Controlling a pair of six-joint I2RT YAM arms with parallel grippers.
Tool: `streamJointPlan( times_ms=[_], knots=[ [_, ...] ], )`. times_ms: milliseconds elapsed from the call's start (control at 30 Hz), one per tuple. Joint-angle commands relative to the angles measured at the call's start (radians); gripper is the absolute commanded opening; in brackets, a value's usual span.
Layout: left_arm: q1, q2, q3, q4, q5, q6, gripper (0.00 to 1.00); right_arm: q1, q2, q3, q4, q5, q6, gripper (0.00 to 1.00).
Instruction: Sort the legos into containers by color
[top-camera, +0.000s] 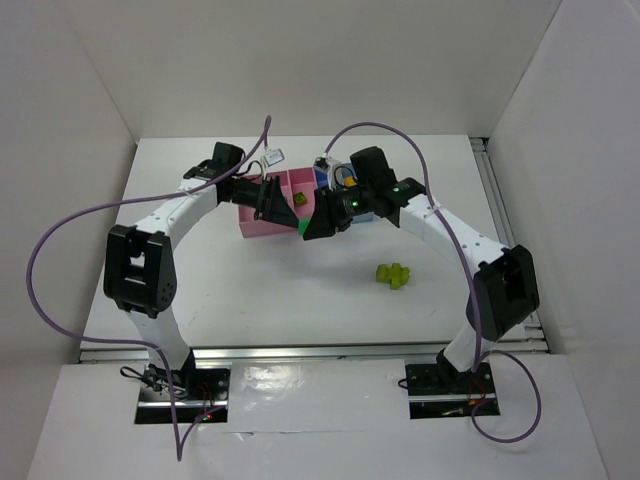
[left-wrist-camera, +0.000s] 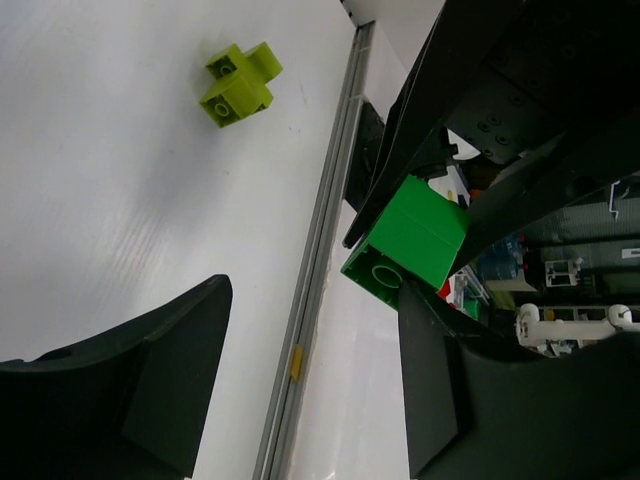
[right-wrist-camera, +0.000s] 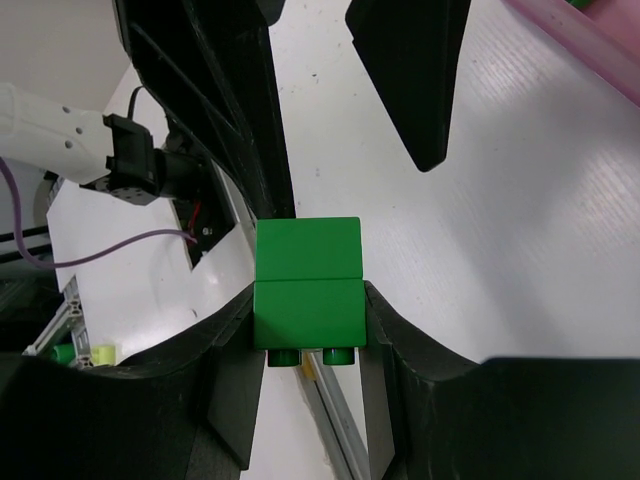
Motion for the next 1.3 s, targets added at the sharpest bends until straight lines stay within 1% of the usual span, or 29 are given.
streamJointPlan(
  times_ms=[0,67,167,233,400,500,533,600,633,767,900,1000,1033,1067,1100,1133,1267],
  knots=[
    [-0.010,-0.043,-0.010,0.104,0.151,-0.034,0.74,0.019,0.021,0.011,0.035,-0.054,0.006,0.13],
    [0.013,-0.059,-0.036,0.150,0.160,-0.060,0.74,0.019,0.021,-0.014,0.046,-0.054,0.015,0.13],
    [0.041,-0.068,-0.045,0.151,0.145,-0.069,0.74,0.010,-0.001,-0.023,0.055,-0.054,0.015,0.13],
    [0.064,-0.068,-0.045,0.151,0.180,-0.069,0.74,0.010,-0.001,-0.023,0.064,-0.054,0.026,0.13],
    [0.064,-0.068,-0.045,0.184,0.232,-0.078,0.79,0.010,-0.001,-0.032,0.077,-0.065,0.036,0.13],
    [0.064,-0.068,-0.055,0.194,0.263,-0.078,0.80,0.010,-0.001,-0.032,0.090,-0.065,0.045,0.13],
    [0.053,-0.068,-0.055,0.194,0.263,-0.078,0.83,0.010,-0.001,-0.032,0.100,-0.074,0.045,0.13],
    [0.027,-0.068,-0.055,0.194,0.263,-0.078,0.83,0.010,0.010,-0.032,0.100,-0.083,0.045,0.13],
    [0.018,-0.057,-0.055,0.180,0.240,-0.078,0.84,0.010,0.010,-0.023,0.100,-0.092,0.045,0.13],
    [-0.036,-0.016,-0.032,0.138,0.183,-0.043,0.84,0.010,0.028,-0.014,0.100,-0.093,0.045,0.13],
    [-0.056,-0.016,-0.012,0.126,0.183,-0.043,0.83,0.010,0.028,-0.003,0.090,-0.093,0.045,0.13],
    [-0.056,-0.016,0.013,0.126,0.203,-0.043,0.67,0.010,0.038,-0.003,0.090,-0.102,0.045,0.13],
    [-0.056,-0.016,0.013,0.126,0.203,-0.043,0.61,0.010,0.038,-0.003,0.100,-0.102,0.045,0.13],
    [-0.056,-0.016,0.013,0.126,0.212,-0.043,0.49,0.010,0.038,-0.003,0.118,-0.102,0.058,0.13],
    [-0.056,-0.016,0.013,0.126,0.212,-0.034,0.44,0.010,0.038,-0.015,0.129,-0.112,0.058,0.13],
    [-0.056,-0.016,0.013,0.126,0.221,-0.034,0.40,0.001,0.038,-0.015,0.129,-0.112,0.068,0.13],
    [-0.056,-0.007,0.013,0.117,0.234,-0.025,0.31,-0.010,0.028,-0.025,0.152,-0.134,0.087,0.13]
  ],
)
